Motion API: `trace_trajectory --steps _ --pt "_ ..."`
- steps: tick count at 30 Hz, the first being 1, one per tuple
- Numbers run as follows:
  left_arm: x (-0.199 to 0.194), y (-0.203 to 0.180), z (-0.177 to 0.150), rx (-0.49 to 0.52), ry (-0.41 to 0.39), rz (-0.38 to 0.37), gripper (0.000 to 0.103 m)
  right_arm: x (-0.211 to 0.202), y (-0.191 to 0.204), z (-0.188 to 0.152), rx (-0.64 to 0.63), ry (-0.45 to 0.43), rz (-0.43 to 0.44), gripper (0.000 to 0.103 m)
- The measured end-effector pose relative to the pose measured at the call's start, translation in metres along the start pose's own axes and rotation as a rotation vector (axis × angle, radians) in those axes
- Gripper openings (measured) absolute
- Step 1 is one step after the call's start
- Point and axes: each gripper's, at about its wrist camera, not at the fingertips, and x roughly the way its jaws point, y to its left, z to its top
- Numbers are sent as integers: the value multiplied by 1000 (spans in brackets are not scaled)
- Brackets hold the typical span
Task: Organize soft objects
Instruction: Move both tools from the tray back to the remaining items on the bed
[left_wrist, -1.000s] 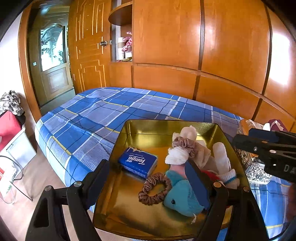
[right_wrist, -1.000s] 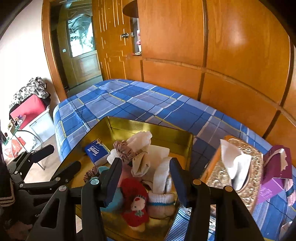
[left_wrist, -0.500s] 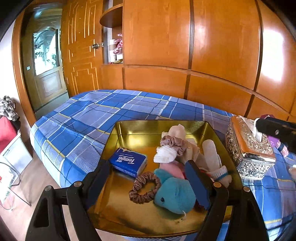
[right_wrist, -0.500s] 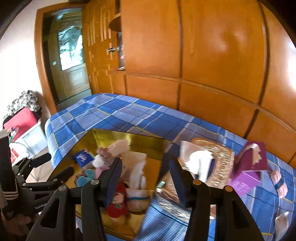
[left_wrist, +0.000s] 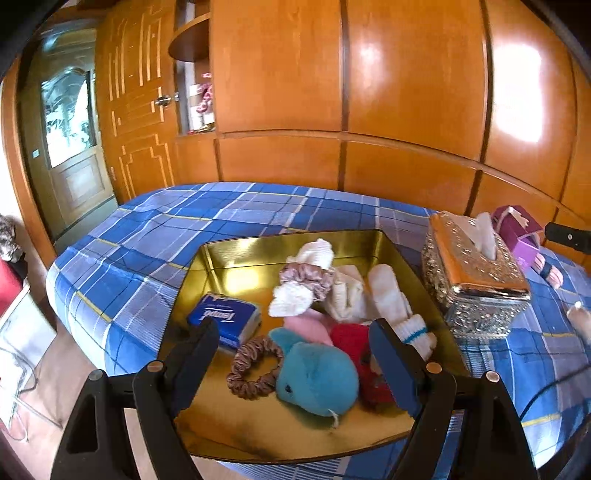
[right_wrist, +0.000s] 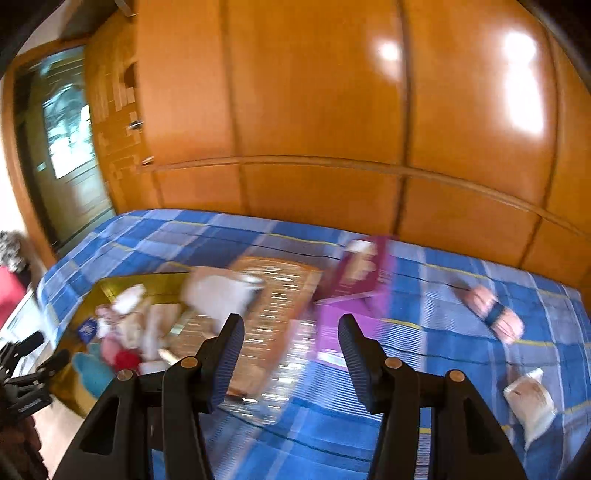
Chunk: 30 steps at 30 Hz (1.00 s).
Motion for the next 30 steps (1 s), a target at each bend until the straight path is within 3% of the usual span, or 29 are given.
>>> trace_trajectory --steps 7,15,20,25,28,30 --pt "-15 -35 3 99 -17 -141 84 -13 -97 -13 214 23 -154 53" --pt "-21 -80 8 199 -5 -277 83 -23 -223 -29 458 165 -263 56" --pt "-21 -111 13 267 13 -352 84 -11 -279 -50 583 287 -322 57" --pt "-22 -140 14 337 29 -408 84 -5 -334 -72 764 290 -407 57" --pt "-22 -157 14 367 50 -447 84 7 -348 -73 737 333 -416 57" --pt "-20 -165 13 376 64 -465 84 22 -348 -70 643 414 -359 57"
